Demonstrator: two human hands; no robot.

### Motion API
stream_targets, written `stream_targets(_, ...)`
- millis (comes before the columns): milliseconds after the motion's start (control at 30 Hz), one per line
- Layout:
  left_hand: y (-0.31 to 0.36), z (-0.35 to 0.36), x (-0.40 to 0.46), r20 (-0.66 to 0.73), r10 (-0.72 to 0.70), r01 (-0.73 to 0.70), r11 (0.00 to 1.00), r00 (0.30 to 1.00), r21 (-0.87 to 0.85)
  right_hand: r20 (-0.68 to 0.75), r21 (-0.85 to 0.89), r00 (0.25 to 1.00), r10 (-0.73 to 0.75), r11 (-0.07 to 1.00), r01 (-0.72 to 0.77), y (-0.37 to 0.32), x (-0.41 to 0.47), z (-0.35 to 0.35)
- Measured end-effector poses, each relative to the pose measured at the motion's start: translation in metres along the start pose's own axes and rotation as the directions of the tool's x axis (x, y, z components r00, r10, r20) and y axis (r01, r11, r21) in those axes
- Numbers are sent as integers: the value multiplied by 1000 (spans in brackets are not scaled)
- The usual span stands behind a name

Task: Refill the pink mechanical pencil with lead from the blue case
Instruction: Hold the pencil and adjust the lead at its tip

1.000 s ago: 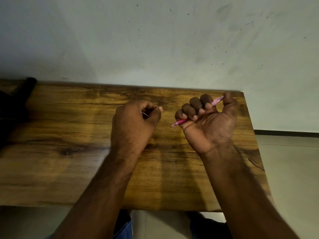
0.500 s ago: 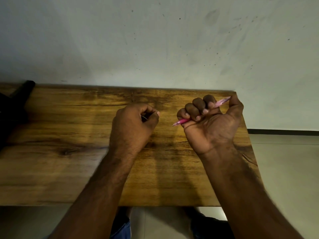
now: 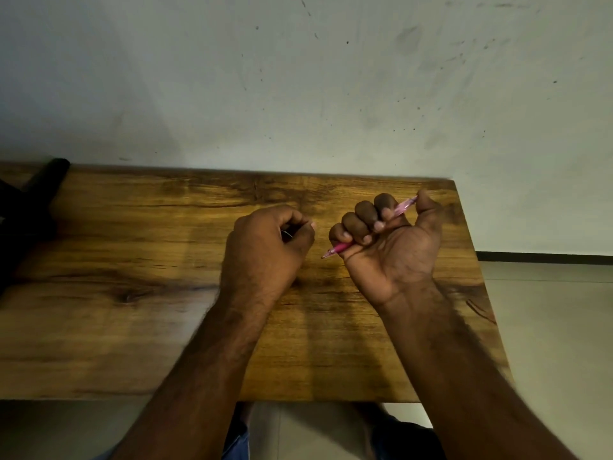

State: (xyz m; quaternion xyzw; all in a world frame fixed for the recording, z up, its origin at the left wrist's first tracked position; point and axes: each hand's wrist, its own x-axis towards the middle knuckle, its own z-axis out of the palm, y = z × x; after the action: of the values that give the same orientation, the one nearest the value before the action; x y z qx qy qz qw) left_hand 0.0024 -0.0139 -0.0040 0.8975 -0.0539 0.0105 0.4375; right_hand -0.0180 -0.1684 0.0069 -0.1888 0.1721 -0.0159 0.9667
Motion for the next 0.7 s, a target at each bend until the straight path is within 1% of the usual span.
stream_targets(167,-5,1,3,3,-8,8,1000,1000,5,-21,-7,1000,-5,1000,5,7,5,-5)
stream_targets(433,-6,7,8,-7,-18,18,1000,1000,-17,7,-11,999,39,999,-39,12,9,-6)
stream_targets(567,-8,7,10,-13,-26,26,999,1000,-33,18,26,999,47,999,-47,11,11,-8)
stream_targets(700,-11,7,13,-16,-27,26,999,1000,-45,5,43,1000,16,999,-17,8,16,-10)
